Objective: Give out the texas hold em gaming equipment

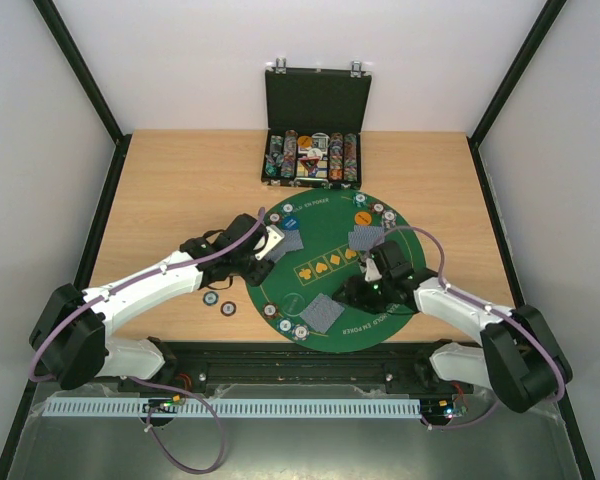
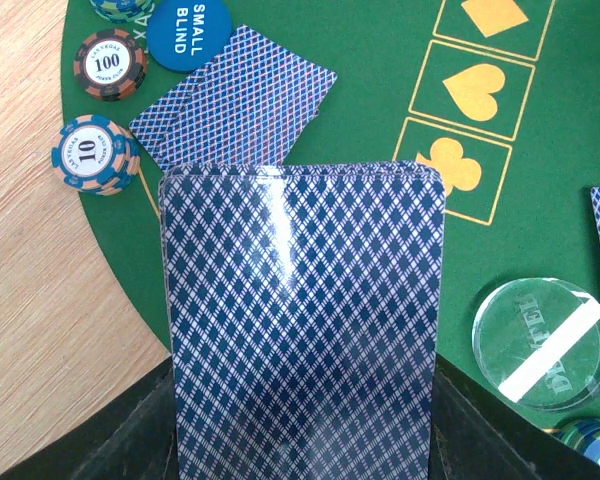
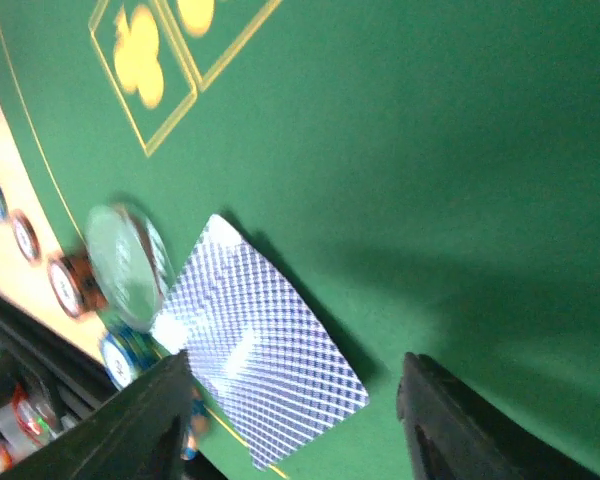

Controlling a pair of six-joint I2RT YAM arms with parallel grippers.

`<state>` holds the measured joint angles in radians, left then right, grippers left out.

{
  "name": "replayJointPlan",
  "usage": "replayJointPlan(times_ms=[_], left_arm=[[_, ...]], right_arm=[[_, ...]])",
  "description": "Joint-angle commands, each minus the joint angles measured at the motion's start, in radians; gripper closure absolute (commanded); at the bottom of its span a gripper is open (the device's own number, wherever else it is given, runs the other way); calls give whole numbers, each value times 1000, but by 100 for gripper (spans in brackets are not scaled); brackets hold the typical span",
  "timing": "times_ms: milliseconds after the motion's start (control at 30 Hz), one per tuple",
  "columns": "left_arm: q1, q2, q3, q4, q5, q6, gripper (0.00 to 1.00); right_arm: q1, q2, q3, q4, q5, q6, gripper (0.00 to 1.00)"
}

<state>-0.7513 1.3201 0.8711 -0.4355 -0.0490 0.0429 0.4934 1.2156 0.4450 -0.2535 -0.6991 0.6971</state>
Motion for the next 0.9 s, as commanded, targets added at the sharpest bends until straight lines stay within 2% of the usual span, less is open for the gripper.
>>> replayJointPlan(times_ms=[0, 100, 167, 300, 433, 600, 867], left_arm=[[0, -27, 0, 6, 1, 6, 42], [0, -27, 0, 6, 2, 6, 42], [0, -26, 2, 6, 1, 6, 42], [0, -28, 2, 5, 3, 7, 42], [0, -31, 0, 6, 2, 7, 42], [0, -32, 0, 6, 1, 7, 42], [0, -28, 0, 6, 3, 8, 42]], right_arm=[[7, -78, 90, -85, 202, 20, 34], [6, -95, 132, -42, 256, 36, 18], [7, -69, 160, 27, 203, 52, 15], [15, 51, 247, 163, 55, 62, 14], [49, 197, 386, 164, -59, -2, 14], [71, 333, 471, 231, -191, -6, 11], [124, 497, 588, 167, -182, -70, 12]])
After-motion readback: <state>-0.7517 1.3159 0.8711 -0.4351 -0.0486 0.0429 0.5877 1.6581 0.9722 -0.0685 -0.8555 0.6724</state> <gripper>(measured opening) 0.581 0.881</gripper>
